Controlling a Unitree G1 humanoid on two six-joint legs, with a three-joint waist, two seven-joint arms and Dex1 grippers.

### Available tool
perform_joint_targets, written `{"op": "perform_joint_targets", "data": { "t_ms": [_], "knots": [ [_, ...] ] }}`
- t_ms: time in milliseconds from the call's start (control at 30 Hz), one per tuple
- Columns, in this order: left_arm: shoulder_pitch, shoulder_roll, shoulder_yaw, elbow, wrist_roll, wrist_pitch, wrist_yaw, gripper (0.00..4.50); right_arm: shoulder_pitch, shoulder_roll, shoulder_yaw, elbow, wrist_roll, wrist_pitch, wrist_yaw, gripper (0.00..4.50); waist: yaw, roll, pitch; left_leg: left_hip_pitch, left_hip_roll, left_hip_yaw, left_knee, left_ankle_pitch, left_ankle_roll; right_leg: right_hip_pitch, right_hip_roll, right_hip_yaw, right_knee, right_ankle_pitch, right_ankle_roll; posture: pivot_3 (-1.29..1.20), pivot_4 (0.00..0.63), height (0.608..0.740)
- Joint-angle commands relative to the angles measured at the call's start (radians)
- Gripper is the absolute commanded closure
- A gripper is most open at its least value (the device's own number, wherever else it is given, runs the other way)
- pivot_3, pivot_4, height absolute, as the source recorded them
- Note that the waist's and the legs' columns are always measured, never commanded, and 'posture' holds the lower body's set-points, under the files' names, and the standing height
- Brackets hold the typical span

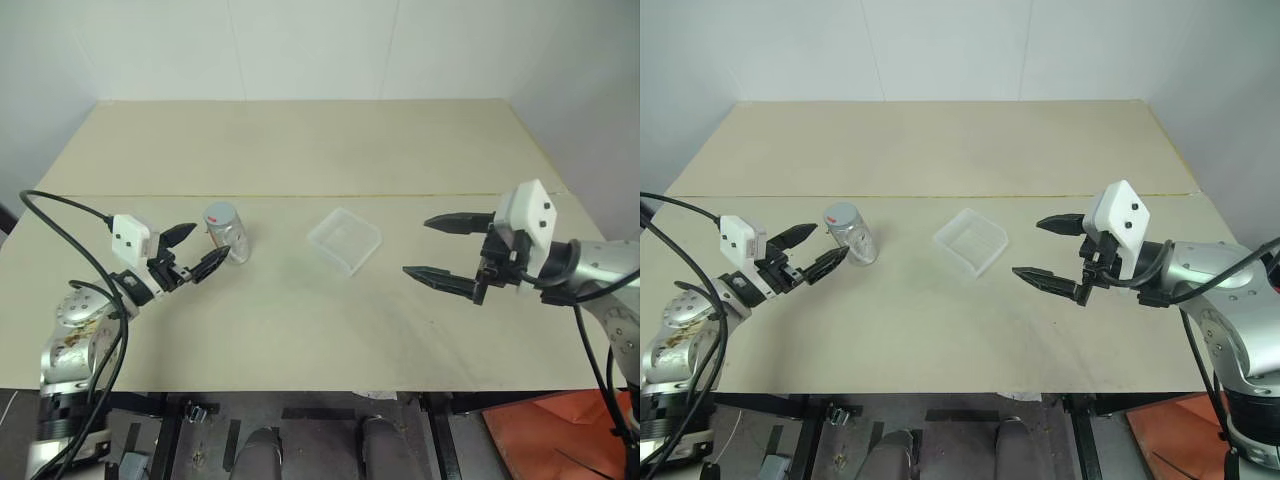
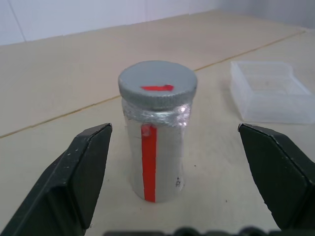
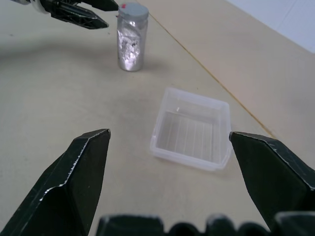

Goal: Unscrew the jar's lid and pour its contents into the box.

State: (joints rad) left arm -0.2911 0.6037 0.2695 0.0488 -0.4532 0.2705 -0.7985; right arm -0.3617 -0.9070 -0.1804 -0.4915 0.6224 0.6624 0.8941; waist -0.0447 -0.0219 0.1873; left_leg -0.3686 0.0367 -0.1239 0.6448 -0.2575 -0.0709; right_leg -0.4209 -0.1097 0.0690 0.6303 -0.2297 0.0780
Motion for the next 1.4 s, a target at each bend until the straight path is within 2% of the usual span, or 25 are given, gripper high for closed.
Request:
{"op": "perform_joint_targets", "data": {
  "t_ms": [33,433,767,867,1000,1067,1233,1400],
  "knots": [
    [-0.048,-0.001,-0.014,0.054,0.024,-0.049,-0.011,0.03,-0.011,-0.022,-0.050,-0.043,0.025,0.018,-0.018,0.00,0.000,0.000,0.000,0.000,0.000,0.000,0.000,0.000,0.000,0.000,0.000,0.000,0.000,0.000,0.000,0.00,0.150,0.740],
    [-0.218,-0.091,-0.083,0.315,0.102,-0.207,-0.024,0.03,0.002,-0.056,-0.090,-0.092,0.057,0.047,-0.036,0.00,0.001,0.000,0.000,0.000,0.000,0.000,0.001,0.000,0.000,0.000,0.000,0.000,0.000,0.000,0.001,0.00,0.150,0.740],
    [-0.249,-0.131,-0.084,0.387,0.117,-0.283,-0.009,0.03,0.027,-0.082,-0.129,-0.124,0.090,0.076,-0.041,0.00,0.000,0.000,0.000,0.000,0.000,0.000,0.001,0.000,0.000,0.000,0.000,0.000,0.000,0.000,0.001,0.00,0.150,0.740],
    [-0.244,-0.133,-0.080,0.389,0.120,-0.294,-0.007,0.62,0.021,-0.083,-0.125,-0.125,0.094,0.078,-0.044,0.00,0.000,0.000,0.000,0.000,0.000,0.000,0.001,0.000,0.000,0.000,0.000,0.000,0.000,0.000,0.001,0.00,0.150,0.740],
    [-0.245,-0.139,-0.074,0.401,0.124,-0.325,0.009,2.04,0.011,-0.083,-0.115,-0.121,0.093,0.076,-0.044,0.00,0.000,0.000,0.000,0.000,0.000,0.000,0.001,0.000,0.000,0.000,0.000,0.000,0.000,0.000,0.001,0.00,0.150,0.740],
    [-0.251,-0.141,-0.074,0.401,0.120,-0.326,0.014,2.54,0.003,-0.080,-0.104,-0.119,0.090,0.075,-0.045,0.00,0.000,0.000,0.000,0.000,0.000,0.000,0.001,0.000,0.000,0.000,0.000,0.000,0.000,0.000,0.001,0.00,0.150,0.740],
    [-0.243,-0.134,-0.092,0.327,0.101,-0.288,-0.019,2.52,-0.020,-0.066,-0.080,-0.112,0.086,0.069,-0.050,0.00,0.000,0.000,0.000,0.000,0.000,0.000,0.001,0.000,0.000,0.000,0.000,0.000,0.000,0.000,0.001,0.00,0.150,0.740],
    [-0.266,-0.069,-0.143,0.160,0.050,-0.135,-0.141,2.52,-0.076,-0.033,-0.038,-0.093,0.089,0.064,-0.064,0.00,-0.001,0.000,0.000,0.000,0.000,0.000,0.001,0.000,-0.001,0.000,0.000,0.000,0.000,0.000,0.001,0.00,0.150,0.740]
  ]
}}
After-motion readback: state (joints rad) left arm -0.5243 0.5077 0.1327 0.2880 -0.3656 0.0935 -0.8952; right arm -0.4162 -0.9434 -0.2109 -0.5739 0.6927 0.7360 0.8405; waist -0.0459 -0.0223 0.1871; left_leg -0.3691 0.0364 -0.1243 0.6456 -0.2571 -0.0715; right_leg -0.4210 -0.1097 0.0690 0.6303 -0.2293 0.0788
